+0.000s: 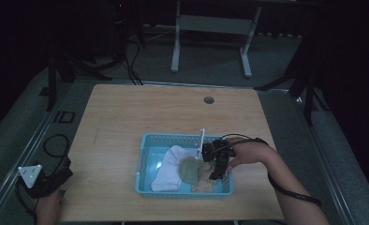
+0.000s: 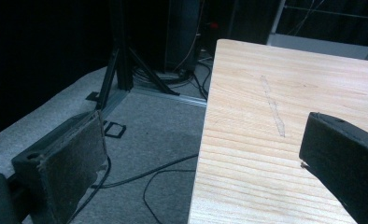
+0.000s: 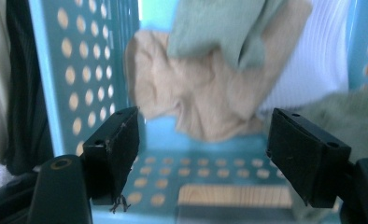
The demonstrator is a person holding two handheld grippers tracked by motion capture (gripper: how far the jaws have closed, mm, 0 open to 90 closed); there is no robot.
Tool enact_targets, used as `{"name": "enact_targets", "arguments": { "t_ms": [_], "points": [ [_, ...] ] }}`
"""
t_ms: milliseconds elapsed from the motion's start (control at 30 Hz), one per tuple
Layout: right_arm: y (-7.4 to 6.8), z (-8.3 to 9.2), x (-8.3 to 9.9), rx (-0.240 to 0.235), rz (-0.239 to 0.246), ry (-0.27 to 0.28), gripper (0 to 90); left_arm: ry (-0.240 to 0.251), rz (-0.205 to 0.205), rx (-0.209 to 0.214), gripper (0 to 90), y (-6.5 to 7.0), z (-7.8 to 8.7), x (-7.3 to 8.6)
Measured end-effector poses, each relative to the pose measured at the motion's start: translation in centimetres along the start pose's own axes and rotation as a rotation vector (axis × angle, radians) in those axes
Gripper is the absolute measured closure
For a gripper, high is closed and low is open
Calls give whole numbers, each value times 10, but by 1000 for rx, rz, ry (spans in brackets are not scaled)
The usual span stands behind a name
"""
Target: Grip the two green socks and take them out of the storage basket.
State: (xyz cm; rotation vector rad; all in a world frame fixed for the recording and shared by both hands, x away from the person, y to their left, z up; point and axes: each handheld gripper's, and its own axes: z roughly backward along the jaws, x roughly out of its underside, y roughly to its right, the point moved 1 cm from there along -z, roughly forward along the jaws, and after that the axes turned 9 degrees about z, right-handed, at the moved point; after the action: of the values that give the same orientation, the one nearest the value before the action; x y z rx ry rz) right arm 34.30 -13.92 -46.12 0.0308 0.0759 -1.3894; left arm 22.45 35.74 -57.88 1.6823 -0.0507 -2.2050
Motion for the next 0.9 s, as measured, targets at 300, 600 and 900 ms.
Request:
{"name": "enact_targets", "arguments": {
  "t_ms": [300,600,900],
  "points": [
    [12,-13,-27,-6,42,-2,281,-6,-4,1,7,0,0,0],
    [18,-32,-46,-29,65,-53,330,-10,-6,5,7,0,0,0],
    [18,-37,-54,11,55,-84,632,-11,-8,8,7,0,-1,0]
  ]
}}
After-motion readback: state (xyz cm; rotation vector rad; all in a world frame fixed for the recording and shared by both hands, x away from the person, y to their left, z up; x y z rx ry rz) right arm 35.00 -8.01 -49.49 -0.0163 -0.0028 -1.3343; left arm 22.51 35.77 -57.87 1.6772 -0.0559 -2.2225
